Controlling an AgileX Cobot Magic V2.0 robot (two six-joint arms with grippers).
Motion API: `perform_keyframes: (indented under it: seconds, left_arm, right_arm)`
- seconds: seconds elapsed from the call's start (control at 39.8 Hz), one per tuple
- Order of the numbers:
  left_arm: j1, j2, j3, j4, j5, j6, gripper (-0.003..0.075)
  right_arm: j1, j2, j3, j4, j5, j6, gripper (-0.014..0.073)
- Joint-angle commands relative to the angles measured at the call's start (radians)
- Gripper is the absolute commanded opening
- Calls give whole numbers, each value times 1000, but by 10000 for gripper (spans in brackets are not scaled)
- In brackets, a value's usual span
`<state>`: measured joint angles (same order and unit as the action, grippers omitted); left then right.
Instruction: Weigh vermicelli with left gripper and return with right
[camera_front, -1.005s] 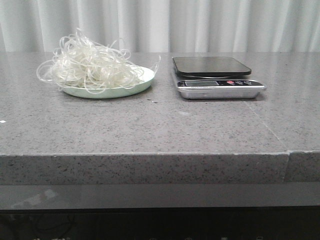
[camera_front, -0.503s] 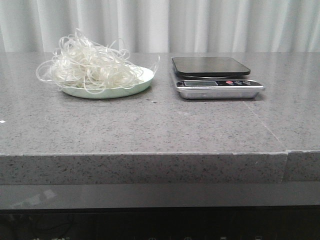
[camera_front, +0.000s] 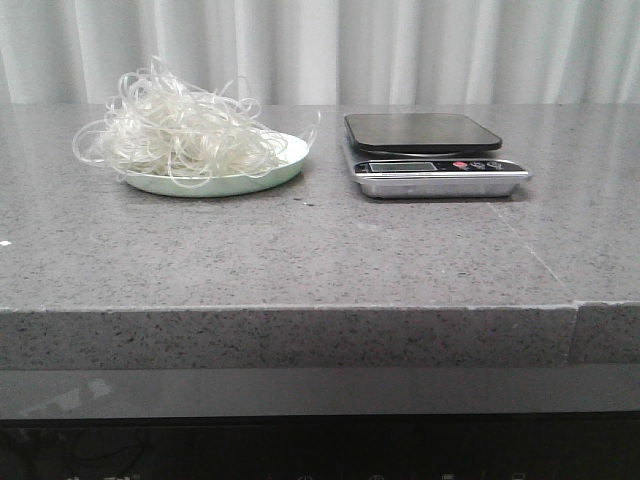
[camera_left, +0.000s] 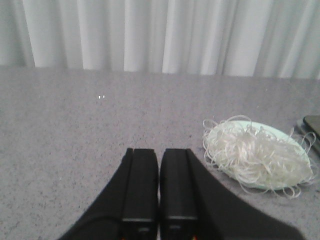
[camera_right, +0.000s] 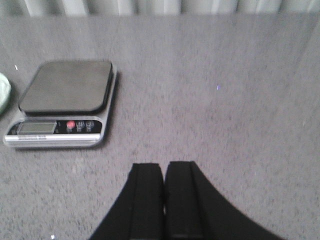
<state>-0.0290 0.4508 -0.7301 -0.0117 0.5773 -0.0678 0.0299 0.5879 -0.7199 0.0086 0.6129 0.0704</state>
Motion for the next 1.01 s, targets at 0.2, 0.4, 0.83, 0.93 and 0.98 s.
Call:
perform_keyframes:
  seconds: [0.2,0.4,0.83,0.93,0.98]
  left_arm:
    - [-1,79,-24,-8,-52,0,155]
    - [-1,83,-24,-8,-70,0,155]
    - [-1,83,-24,-8,-64,0,485]
    - [-1,85,-24,-8,-64,0,502]
    - [-1,85,-24,-8,-64,0,502]
  right_arm:
    - [-7,88,-34,0,-1,-2,164]
    - [-7,94,-32,0,7,-2,164]
    - [-7,94,-32,0,9,-9,514]
    - [-7,94,-32,0,10,-9,579]
    - [-7,94,-32,0,10,-9,579]
